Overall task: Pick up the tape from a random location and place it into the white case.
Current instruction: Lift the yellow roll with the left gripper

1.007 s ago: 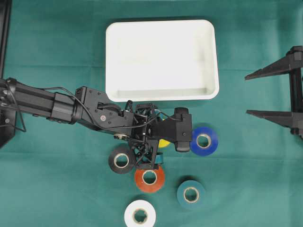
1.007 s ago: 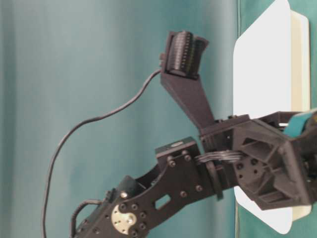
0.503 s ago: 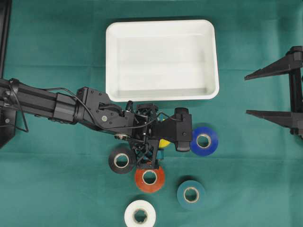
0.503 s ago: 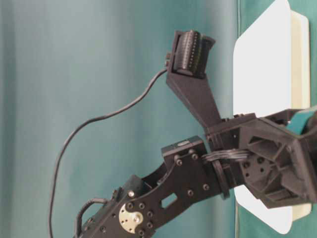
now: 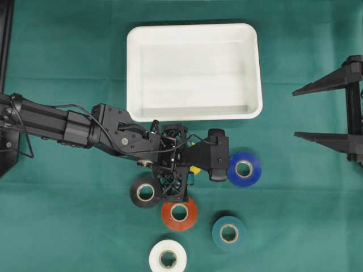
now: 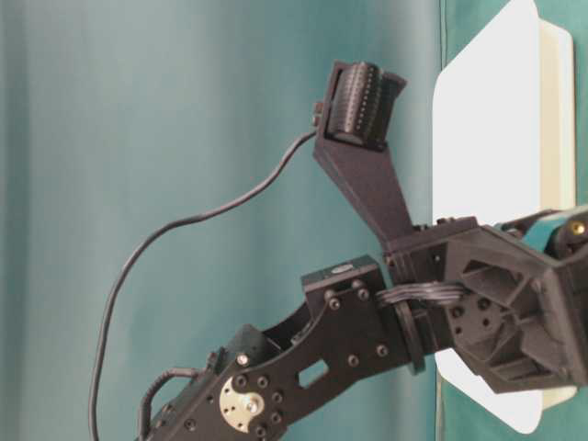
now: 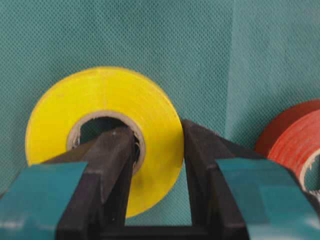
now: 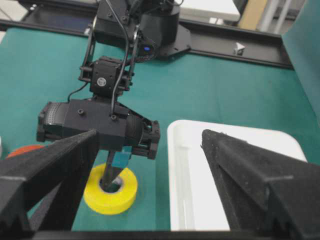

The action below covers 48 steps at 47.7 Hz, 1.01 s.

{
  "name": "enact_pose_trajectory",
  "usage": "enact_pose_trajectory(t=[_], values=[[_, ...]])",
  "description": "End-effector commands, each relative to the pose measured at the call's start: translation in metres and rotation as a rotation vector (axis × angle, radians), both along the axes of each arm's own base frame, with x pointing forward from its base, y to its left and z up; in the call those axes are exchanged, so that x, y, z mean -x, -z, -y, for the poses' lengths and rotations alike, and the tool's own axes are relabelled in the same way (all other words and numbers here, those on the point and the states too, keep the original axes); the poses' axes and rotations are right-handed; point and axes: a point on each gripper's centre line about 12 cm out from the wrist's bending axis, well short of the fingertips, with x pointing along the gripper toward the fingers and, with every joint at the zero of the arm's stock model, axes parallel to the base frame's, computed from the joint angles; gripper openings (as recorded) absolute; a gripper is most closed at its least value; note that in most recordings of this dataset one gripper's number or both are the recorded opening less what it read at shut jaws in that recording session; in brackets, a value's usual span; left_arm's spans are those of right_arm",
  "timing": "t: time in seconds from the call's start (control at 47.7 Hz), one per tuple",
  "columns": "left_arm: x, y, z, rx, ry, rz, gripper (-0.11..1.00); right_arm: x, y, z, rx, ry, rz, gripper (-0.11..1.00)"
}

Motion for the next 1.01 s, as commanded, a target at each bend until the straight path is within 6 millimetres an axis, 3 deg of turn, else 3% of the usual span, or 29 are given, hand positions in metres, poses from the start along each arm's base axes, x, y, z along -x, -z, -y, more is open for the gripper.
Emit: enact_pose_trajectory(t=[0.0,0.419,0.776,0.986], values=[[-0.003,-0.016,0.002,0.005,0.002,0.038,0.23,-0.003,-0.008,0.000,0.003,0.001,0.020,0.92],[0.004,-0.063,0.004,0.010,0.006,0.087,0.23,-0.003,-0.008,0.000,0.003,0.001,0.012,0.92],[0.020,-0.134,0.002,0.021,0.007,0.178,0.23,-0.002,-0.006,0.000,0.005,0.001,0.005,0.92],[0.029,-0.164,0.002,0.018,0.011,0.169,0.23,-0.003,-0.006,0.000,0.003,0.002,-0.005,0.92]])
